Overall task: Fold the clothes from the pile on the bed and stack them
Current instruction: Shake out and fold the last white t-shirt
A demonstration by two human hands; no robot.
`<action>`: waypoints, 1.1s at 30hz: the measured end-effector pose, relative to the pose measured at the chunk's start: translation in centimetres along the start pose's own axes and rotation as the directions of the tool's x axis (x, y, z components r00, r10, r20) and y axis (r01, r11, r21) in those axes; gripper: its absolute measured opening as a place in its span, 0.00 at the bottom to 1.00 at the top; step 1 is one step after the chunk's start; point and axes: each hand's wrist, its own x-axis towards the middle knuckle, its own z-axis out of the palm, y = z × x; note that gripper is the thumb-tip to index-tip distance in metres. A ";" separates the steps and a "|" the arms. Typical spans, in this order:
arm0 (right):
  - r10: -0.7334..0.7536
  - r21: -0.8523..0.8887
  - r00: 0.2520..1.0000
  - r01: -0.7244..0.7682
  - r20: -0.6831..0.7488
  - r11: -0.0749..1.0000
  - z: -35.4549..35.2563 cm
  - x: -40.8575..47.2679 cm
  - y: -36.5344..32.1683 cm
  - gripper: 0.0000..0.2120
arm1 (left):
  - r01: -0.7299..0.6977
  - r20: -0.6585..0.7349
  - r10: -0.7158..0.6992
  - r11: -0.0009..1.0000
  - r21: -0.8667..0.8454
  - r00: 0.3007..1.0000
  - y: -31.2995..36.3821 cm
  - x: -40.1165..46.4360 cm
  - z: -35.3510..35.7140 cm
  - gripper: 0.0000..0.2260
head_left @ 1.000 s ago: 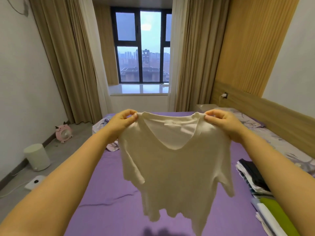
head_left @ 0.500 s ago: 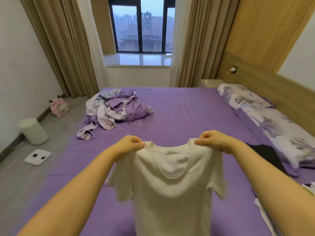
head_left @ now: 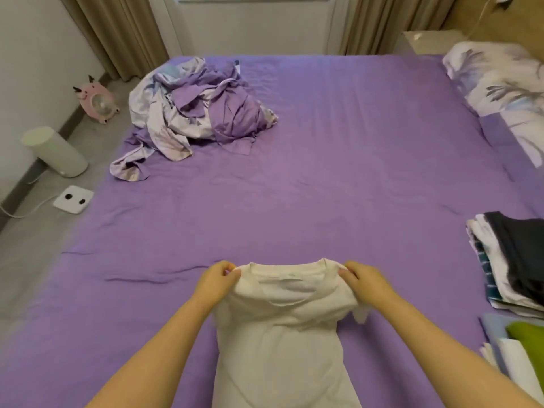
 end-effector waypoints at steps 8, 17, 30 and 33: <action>-0.029 0.070 0.992 0.037 -0.120 0.997 2.1 9.1 0.5 0.16 | 0.067 -0.147 -0.035 0.974 0.216 0.988 0.3 8.0 0.6 0.10; -0.056 -0.151 0.977 0.025 -0.208 0.988 1.3 19.0 -0.3 0.17 | -0.019 -0.189 0.083 0.949 0.315 0.979 2.4 19.4 -0.1 0.13; 0.119 0.124 0.987 -0.105 -0.107 0.987 6.2 26.9 3.4 0.27 | -0.388 -0.072 0.468 0.800 0.458 0.881 3.4 24.6 10.8 0.14; 0.135 0.134 0.979 -0.114 -0.155 0.984 7.0 24.8 5.6 0.25 | -0.609 0.181 0.604 0.644 0.464 0.776 4.2 23.6 15.6 0.16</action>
